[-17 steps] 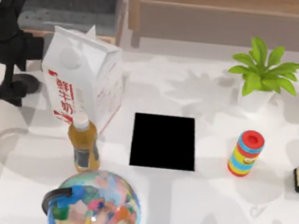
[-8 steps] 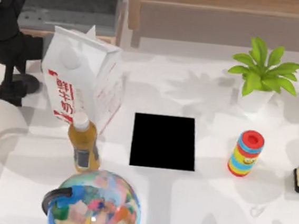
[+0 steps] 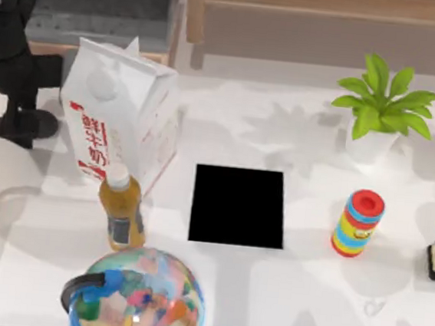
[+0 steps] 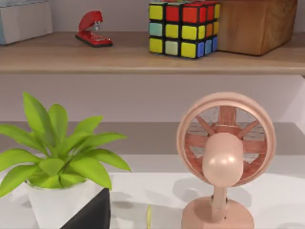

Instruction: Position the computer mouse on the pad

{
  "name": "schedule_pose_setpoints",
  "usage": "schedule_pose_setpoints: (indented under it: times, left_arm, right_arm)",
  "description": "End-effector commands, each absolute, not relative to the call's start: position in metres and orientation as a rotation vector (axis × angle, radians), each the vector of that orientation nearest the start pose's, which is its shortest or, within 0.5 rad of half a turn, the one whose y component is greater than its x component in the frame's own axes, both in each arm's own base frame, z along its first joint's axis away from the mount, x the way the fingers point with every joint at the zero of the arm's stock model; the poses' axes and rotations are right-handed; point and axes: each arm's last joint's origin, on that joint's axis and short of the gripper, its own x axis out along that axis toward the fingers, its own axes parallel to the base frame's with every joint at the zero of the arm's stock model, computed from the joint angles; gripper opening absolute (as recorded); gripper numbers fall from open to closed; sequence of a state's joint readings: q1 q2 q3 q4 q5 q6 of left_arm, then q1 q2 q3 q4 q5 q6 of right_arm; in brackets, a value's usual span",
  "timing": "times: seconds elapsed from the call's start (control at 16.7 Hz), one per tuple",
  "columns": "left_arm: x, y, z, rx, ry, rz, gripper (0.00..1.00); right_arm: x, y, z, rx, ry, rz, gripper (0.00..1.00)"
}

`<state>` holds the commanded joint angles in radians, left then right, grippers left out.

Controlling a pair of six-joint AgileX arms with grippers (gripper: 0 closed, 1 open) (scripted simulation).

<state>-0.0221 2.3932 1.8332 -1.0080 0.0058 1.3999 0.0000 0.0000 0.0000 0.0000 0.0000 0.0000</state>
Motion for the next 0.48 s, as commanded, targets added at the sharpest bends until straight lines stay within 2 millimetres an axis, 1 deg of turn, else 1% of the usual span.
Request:
schedule_pose_setpoints:
  times: [0.06,0.12,0.48]
  left_arm:
    - [0.459,-0.0051,0.1011,1.091,1.278,-1.089,0.02]
    - [0.459,-0.0051,0.1011,1.091,1.278,-1.089,0.0]
    - [0.459,-0.0051,0.1011,1.091,1.278,-1.089,0.0]
  right_arm:
    - [0.1057,-0.0012,0.16,0.0,0.0,0.0,1.0]
    - [0.1057,-0.0012,0.16,0.0,0.0,0.0,1.0]
    - [0.1057,-0.0012,0.16,0.0,0.0,0.0,1.0]
